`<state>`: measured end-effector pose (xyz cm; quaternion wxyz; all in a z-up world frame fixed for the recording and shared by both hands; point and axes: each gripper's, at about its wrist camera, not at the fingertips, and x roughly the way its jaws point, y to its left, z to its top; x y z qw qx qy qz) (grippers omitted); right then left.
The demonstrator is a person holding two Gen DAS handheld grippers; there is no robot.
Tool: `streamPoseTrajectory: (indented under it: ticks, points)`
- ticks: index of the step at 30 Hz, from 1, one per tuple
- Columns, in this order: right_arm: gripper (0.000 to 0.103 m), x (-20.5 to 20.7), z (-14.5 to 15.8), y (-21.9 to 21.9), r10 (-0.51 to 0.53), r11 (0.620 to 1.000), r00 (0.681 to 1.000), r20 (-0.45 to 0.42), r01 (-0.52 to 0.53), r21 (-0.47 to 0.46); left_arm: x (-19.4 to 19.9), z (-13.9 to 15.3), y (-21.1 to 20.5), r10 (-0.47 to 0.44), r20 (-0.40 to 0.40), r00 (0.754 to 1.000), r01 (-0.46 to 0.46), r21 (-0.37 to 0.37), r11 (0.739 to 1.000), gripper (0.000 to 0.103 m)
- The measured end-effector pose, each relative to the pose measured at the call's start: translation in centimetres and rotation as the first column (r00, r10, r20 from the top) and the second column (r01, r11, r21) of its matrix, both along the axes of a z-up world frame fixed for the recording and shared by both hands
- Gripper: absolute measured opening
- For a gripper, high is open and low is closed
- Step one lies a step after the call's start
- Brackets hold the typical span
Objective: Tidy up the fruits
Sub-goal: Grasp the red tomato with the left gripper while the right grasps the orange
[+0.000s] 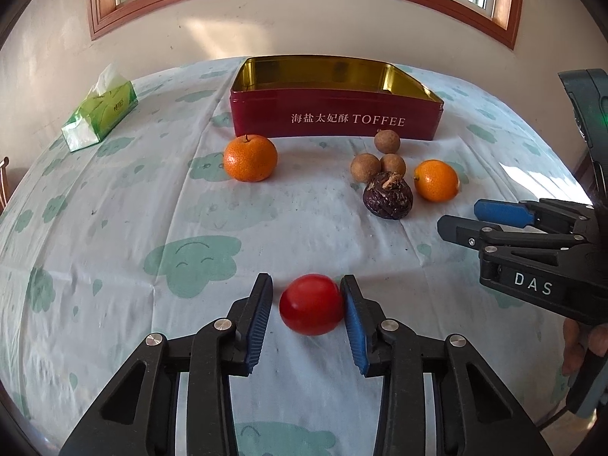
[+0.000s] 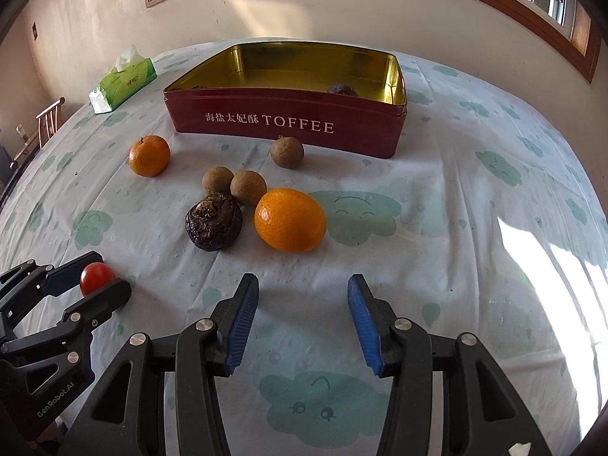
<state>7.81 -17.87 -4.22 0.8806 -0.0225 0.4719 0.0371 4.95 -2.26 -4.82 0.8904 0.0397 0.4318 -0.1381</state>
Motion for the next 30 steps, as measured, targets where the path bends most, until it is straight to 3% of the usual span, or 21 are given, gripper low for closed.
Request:
streamPoseTrajectory:
  ticks: [13,18,30]
  points:
    - [0.048,3.1,-0.1,0.5,0.014,1.000,1.000,0.004,-0.014,-0.019,1.1,-0.1,0.4,-0.034,0.006,0.999,0.034,-0.024,0.999,0.038]
    - [0.038,3.3,-0.1,0.9,0.021,1.000,1.000,0.011,-0.020,-0.017,1.1,-0.1,0.7,-0.051,0.009,0.999,0.051,-0.033,0.998,0.037]
    - [0.037,2.7,-0.1,0.9,0.016,1.000,0.999,0.030,-0.016,-0.010,0.6,-0.2,0.8,-0.074,0.015,0.997,0.074,-0.035,0.997,0.033]
